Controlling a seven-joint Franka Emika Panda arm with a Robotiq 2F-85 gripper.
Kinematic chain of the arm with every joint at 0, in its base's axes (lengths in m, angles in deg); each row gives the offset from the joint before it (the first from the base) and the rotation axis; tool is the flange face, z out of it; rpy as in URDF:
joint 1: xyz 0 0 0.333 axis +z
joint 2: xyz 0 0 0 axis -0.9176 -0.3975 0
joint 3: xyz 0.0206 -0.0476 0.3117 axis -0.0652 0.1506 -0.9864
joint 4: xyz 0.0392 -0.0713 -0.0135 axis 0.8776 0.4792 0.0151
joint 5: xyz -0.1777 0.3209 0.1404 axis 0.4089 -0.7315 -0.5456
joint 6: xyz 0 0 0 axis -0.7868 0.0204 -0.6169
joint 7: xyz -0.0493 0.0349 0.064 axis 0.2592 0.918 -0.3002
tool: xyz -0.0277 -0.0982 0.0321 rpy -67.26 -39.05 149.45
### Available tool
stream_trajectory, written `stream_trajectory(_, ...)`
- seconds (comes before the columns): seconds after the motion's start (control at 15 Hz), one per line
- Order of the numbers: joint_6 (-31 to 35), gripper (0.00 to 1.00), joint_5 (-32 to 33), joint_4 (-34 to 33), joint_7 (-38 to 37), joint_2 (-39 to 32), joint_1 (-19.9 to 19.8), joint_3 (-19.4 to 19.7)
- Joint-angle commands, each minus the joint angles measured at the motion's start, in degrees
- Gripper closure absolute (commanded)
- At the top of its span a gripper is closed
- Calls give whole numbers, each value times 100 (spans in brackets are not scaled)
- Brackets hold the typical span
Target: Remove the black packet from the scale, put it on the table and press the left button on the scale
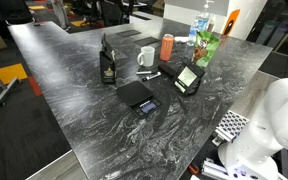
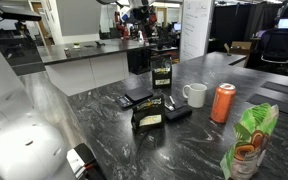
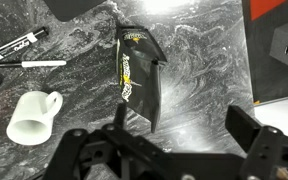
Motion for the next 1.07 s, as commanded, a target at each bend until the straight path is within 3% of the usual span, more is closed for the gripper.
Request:
stream_trajectory(0.0, -127, 0, -193, -616, -518, -530, -78, 84)
stream_trajectory(0.47, -253, 0, -926, -981, -450, -1297, -98, 431)
stream_trajectory(1.0, -565, 0, -1205, -1117, -488, -1643, -61, 546)
